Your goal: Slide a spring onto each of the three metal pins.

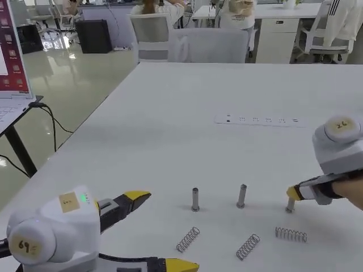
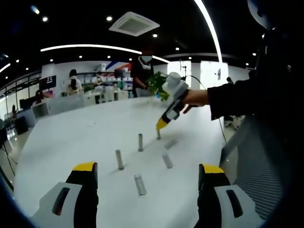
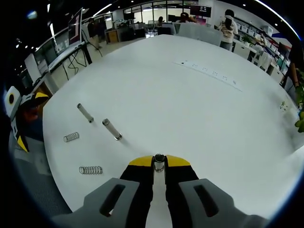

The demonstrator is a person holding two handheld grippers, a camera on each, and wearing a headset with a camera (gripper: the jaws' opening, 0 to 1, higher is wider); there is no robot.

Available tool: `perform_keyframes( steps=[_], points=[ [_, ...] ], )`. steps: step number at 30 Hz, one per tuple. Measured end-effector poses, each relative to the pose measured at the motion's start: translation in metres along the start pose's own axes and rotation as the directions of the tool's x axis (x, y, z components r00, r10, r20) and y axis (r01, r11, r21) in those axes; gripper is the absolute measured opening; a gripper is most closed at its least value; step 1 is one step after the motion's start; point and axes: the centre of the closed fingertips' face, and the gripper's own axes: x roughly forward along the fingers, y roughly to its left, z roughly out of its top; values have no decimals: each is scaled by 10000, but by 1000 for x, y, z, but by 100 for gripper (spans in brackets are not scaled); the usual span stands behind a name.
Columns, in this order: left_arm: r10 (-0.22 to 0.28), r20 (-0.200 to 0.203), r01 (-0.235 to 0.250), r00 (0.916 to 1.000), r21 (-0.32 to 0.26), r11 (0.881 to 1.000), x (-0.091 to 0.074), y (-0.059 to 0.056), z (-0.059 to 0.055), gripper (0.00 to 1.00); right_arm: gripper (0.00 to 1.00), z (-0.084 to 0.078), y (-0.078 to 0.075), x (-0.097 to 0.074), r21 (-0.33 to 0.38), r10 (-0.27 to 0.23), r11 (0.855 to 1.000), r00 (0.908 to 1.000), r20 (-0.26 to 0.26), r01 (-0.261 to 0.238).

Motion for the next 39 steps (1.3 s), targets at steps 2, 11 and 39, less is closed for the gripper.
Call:
perform_keyframes(
  steps=[2, 11, 39],
  points=[
    [14, 19, -14, 10000, -8, 10000, 0, 0, 0, 84, 5, 0, 1, 0, -70, 9, 10000, 10000, 17, -9],
    [18, 24, -18, 10000, -4, 10000, 0, 1, 0, 84, 5, -2, 1, -1, -372, -15, 9993, 10000, -51, 13],
    [13, 99, -14, 10000, 26, 10000, -1, 0, 2, 84, 14, -5, 1, -18, -859, -100, 9962, 9998, 185, 115]
  ],
)
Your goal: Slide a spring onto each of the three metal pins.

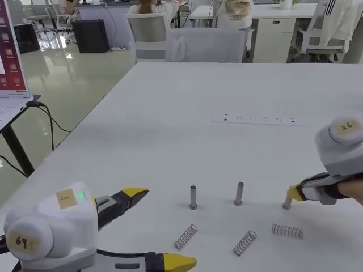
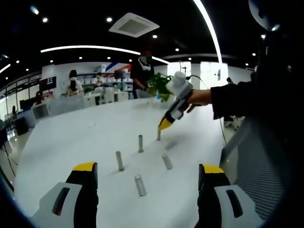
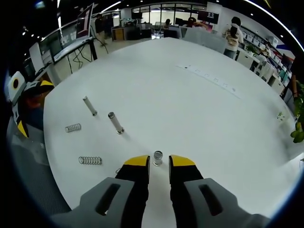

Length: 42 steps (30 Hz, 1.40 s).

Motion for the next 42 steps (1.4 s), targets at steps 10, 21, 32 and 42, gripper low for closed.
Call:
perform_keyframes(
  steps=[10, 21, 32, 42],
  points=[
    [-43, 10, 43, 10000, 10, 10000, 0, -1, 0, 84, 16, -14, 10, -15, -671, 362, 9971, 9992, -167, -373],
    [-27, 19, 27, 10000, 11, 10000, 0, -1, 0, 84, 20, -48, 36, -9, -1931, 1612, 9643, 9802, -1146, -1812],
    [-10, 10, 10, 10000, -13, 10000, 1, 0, 0, 84, 19, -63, 37, 3, -2866, 1914, 9274, 9632, -1887, -2404],
    [-26, -56, 26, 10000, -8, 10000, 1, -1, -1, 83, 16, -69, 40, 11, -3369, 2049, 9005, 9515, -2294, -2751]
  ],
)
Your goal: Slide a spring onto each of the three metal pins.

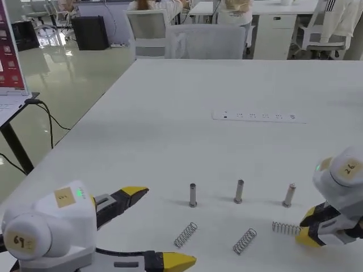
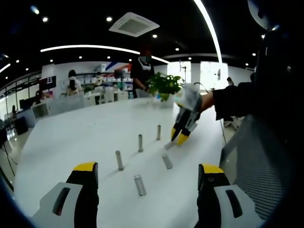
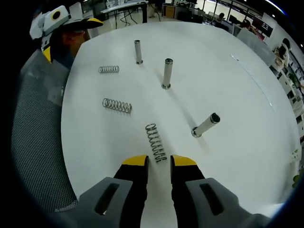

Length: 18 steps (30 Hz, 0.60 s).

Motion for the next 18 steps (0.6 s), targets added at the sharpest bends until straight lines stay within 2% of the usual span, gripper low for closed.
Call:
perform_keyframes(
  steps=[11, 18],
  points=[
    [-29, 23, 29, 10000, -22, 10000, 0, 0, 0, 82, 13, 1, 0, 4, -549, 92, 9984, 9997, -206, -103],
    [-74, 35, 74, 10000, 12, 10000, 0, -2, 1, 82, 8, -1, 3, 3, -329, 254, 9991, 9991, -338, -265]
  ],
)
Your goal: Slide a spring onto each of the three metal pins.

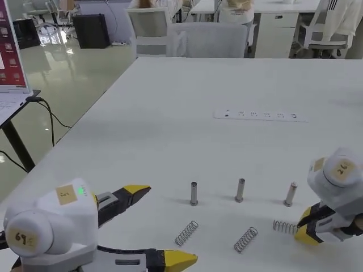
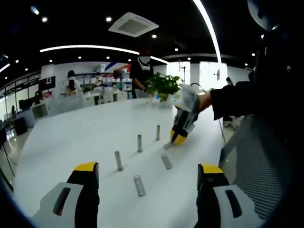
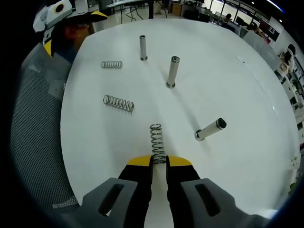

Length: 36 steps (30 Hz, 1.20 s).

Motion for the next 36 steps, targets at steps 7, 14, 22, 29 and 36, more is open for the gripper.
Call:
perform_keyframes(
  steps=[7, 14, 22, 29, 36],
  points=[
    [-1, 20, 1, 10000, 54, 10000, 0, 0, 1, 81, 7, -1, 0, -1, 275, 51, 9996, 10000, -12, -50],
    [-119, -18, 119, 9999, 125, 9999, 1, -2, 1, 80, 7, 2, 5, -12, 323, 14, 9995, 10000, 29, -15],
    [-460, -110, 463, 9989, 295, 9985, 5, -5, 4, 79, 7, 14, 16, -25, 114, 201, 9997, 9998, 21, -201],
    [-825, -152, 833, 9965, 549, 9950, 9, -4, 14, 75, 7, 30, 28, -34, -244, 461, 9986, 9989, 9, -461],
    [-1245, -203, 1256, 9920, 718, 9895, 21, -7, 20, 71, 7, 51, 39, -43, -640, 694, 9956, 9975, 145, -683]
  ],
)
